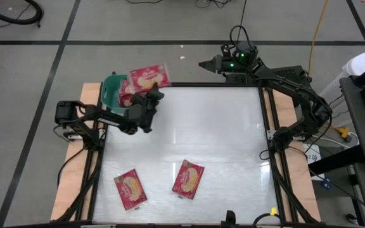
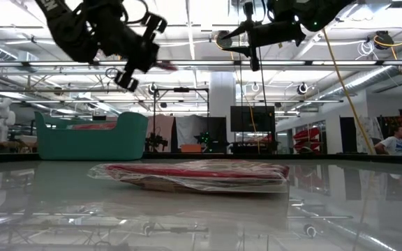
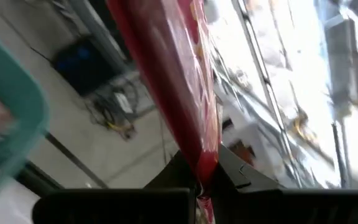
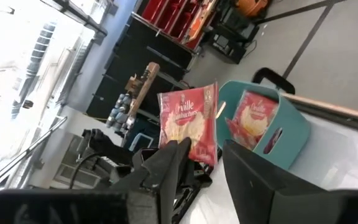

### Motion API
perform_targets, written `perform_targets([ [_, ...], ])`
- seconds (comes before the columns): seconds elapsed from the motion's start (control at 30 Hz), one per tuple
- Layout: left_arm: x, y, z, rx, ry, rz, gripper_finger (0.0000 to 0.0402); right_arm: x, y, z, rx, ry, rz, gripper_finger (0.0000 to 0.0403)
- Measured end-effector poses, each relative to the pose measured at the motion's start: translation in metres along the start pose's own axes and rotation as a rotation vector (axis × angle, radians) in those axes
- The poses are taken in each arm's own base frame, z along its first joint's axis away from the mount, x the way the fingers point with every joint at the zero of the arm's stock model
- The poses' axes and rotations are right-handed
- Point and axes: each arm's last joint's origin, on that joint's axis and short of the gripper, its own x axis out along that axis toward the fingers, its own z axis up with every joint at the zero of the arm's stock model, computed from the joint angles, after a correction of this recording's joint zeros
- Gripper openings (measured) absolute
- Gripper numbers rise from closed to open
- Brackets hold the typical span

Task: Sort popcorn bags into baskets
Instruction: Put the red popcorn bag into the green bin

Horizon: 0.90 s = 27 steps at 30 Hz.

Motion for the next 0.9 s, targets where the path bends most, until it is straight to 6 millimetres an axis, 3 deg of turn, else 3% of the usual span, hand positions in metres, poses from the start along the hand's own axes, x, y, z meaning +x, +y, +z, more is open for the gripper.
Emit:
perform_targets([
  [0.6, 0.005, 0.072, 0.046, 0.100, -0.181, 0.190, 0.0014, -0.009, -0.007, 0.010, 0.005, -0.022, -0.010, 0.0122],
  [0.9, 0.001, 0.104, 0.063, 0.088, -0.017, 0.132, 0.0020, -0.011, -0.009, 0.013, 0.001, -0.050, -0.030, 0.0122],
])
